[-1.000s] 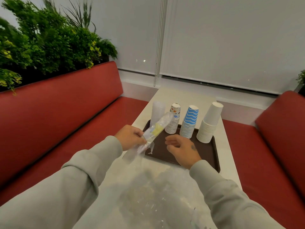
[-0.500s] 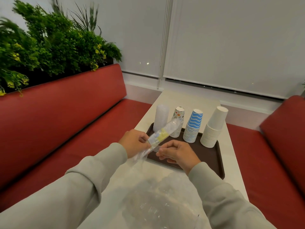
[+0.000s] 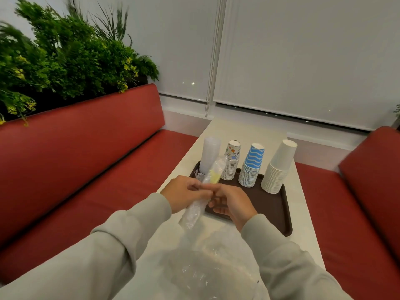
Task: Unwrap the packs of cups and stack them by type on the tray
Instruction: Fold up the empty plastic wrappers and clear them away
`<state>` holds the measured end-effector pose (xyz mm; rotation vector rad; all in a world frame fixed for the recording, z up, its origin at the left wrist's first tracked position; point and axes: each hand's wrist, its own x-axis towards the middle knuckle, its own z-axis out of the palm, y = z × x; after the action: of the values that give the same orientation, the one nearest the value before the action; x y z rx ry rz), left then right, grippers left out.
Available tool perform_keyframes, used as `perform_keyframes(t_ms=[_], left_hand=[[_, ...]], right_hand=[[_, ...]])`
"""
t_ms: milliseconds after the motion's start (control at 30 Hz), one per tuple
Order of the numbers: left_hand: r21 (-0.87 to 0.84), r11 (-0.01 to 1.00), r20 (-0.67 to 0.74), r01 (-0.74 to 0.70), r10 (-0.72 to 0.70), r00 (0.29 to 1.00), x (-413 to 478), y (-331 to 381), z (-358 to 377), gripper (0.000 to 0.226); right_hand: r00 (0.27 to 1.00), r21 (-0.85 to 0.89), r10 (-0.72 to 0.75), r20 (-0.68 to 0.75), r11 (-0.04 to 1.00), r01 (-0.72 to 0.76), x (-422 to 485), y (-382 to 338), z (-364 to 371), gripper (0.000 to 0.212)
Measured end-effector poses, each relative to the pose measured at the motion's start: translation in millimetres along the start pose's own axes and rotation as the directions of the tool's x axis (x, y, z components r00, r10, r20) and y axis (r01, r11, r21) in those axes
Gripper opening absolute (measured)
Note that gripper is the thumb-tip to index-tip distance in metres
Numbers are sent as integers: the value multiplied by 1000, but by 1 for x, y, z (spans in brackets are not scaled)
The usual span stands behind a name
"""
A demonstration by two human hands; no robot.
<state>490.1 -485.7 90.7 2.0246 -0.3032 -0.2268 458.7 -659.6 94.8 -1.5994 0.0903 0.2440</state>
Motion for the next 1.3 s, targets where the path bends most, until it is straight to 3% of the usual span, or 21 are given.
perform_keyframes(t_ms=[133,200,333,433,600,733,933,1067,1300], left_hand=[[-180,979,20,98,-96,995,-2,7,2,40],[-293,947,57,133,-121,991,-5,11,2,37],[-399,903,68,160,-145,987,-7,13,3,29],[-466,866,102,180,-149,984,-7,14,4,27],[-554,797,206,242,-150,967,-10,16,1,22],[-664,704,144,252,-210,967,-9,8,0,22],[-608,762,106,222,-198,974,-11,-3,-2,2],[-561,794,90,233,-221,971,-13,-5,-4,17],[-448,864,68,231,-224,972,-20,-19,-6,17]], right_hand=[[1000,17,-10,8,1000,10,-1,2,-3,53],[1000,50,1,-8,999,0,-2,4,-5,48],[994,176,26,-102,984,-8,-1,12,-5,16],[994,232,3,-111,972,23,0,17,-5,19],[997,180,-35,-62,983,46,1,17,-7,13],[998,217,-39,-54,975,50,3,17,-6,12],[998,202,-47,-42,978,54,4,20,-1,15],[995,125,-54,-82,990,63,9,27,5,11],[999,-11,-5,-46,1000,5,13,31,17,8]])
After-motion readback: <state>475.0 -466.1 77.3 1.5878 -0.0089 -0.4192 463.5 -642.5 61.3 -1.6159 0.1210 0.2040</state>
